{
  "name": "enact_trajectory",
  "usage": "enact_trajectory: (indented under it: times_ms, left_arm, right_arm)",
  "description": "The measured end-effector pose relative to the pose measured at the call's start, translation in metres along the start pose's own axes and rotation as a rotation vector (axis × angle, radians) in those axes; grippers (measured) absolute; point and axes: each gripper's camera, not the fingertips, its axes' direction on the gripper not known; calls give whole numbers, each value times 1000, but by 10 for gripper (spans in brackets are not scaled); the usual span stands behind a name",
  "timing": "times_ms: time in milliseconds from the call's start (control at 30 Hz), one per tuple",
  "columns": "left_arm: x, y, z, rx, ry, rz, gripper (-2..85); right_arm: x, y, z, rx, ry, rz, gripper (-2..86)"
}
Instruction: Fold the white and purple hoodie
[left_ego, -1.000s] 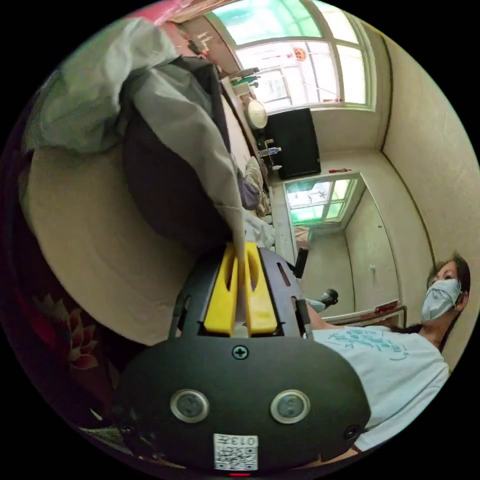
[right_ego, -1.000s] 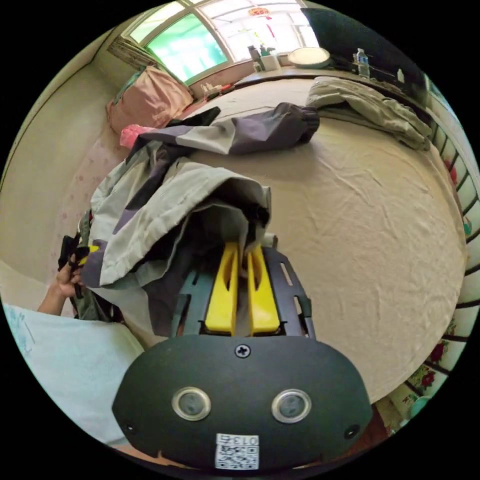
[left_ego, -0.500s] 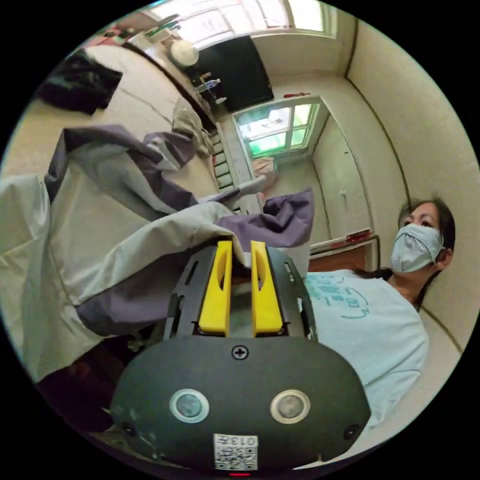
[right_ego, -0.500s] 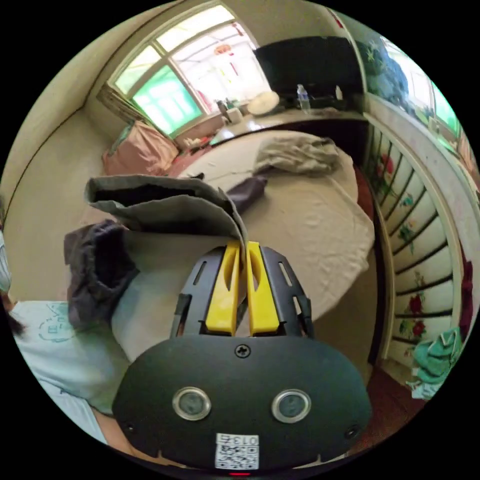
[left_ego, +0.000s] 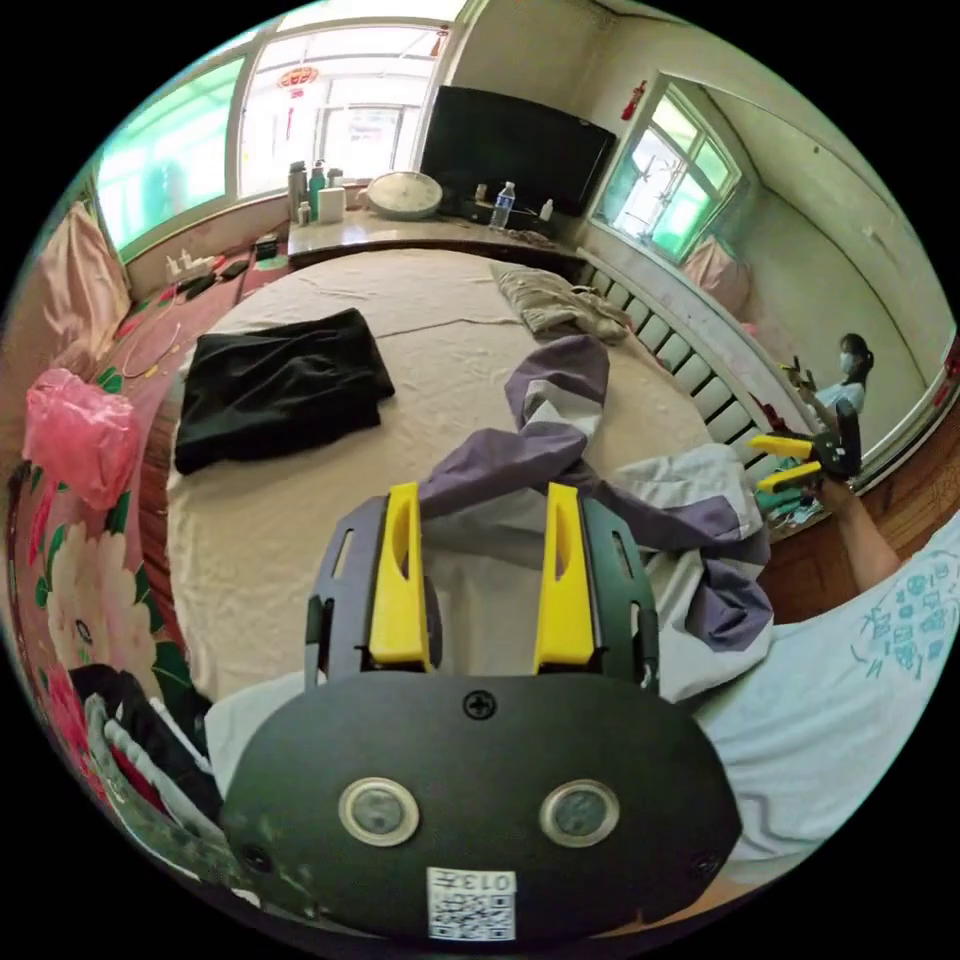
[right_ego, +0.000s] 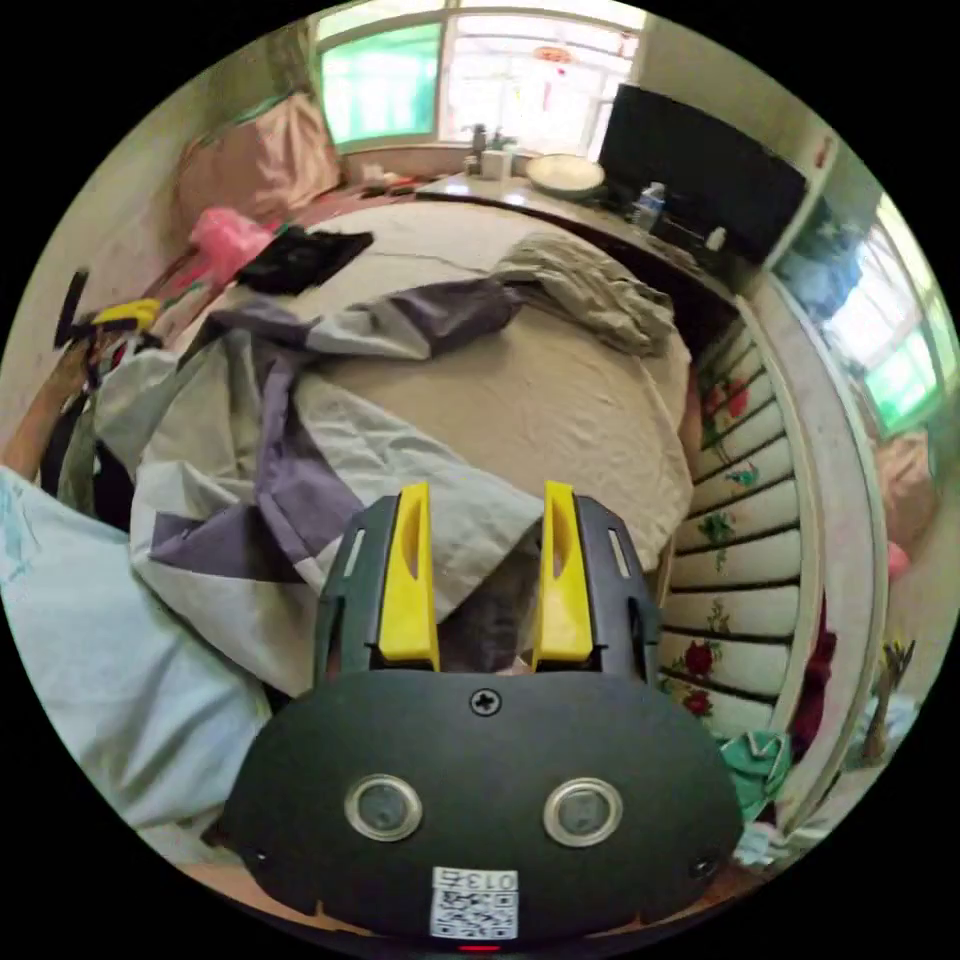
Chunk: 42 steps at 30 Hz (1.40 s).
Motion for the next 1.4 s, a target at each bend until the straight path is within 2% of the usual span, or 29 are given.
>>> enact_trajectory:
  times_ms: [67,200,300,333,400,433,467,500,600,667,767,900,967,1033,1100,1133,1200,1233,1300,1400]
  left_arm:
    - [10,-32,32,20,80,20,192]
    - [54,-80,79,-40,76,173,232]
    - [106,-103,130,-199,82,357,235]
    - [124,-107,149,-254,89,417,211]
    - [144,-109,178,-359,46,499,80]
    - [148,-111,196,-453,-30,526,17]
    - [143,-115,205,-506,-71,507,10]
    - [138,-119,205,-499,-57,480,8]
    - [106,-141,159,-315,74,316,4]
    - [75,-154,91,-81,107,233,3]
    - [31,-166,21,148,106,139,2]
    - [10,-191,-7,211,31,135,5]
    - [2,-204,-7,238,-115,121,14]
    - [-16,-207,10,250,-154,72,32]
    - [-41,-201,37,157,-135,7,58]
    - [-59,-190,46,101,-63,-81,65]
    - [-75,-157,37,164,1,-150,73]
    - [-78,-130,27,206,5,-150,84]
    - [-79,-90,14,176,10,-145,104]
    - [-78,-3,-18,147,-134,-210,149]
  right_arm:
    - [-36,-5,-3,45,-100,-112,173]
    - [-101,2,47,-101,163,-321,165]
    - [-103,7,84,-210,128,-305,130]
    - [-101,7,87,-213,114,-291,112]
    - [-95,5,92,-240,157,-262,36]
    - [-93,4,91,-237,173,-261,32]
    - [-90,1,86,-227,201,-258,25]
    - [-85,-4,79,-215,226,-249,21]
    - [-65,-17,56,-148,311,-213,15]
    - [-46,-28,36,-90,323,-176,13]
    - [-7,-58,12,2,399,-150,12]
    - [53,-127,10,71,403,-149,18]
    - [82,-158,16,111,355,-105,25]
    - [108,-186,29,140,331,-44,43]
    - [135,-208,60,50,293,37,83]
    - [140,-210,67,1,271,52,91]
    - [149,-195,72,-69,219,89,102]
    - [148,-185,67,-42,232,89,105]
    - [138,-132,45,47,279,108,136]
    - [132,-47,30,61,248,227,161]
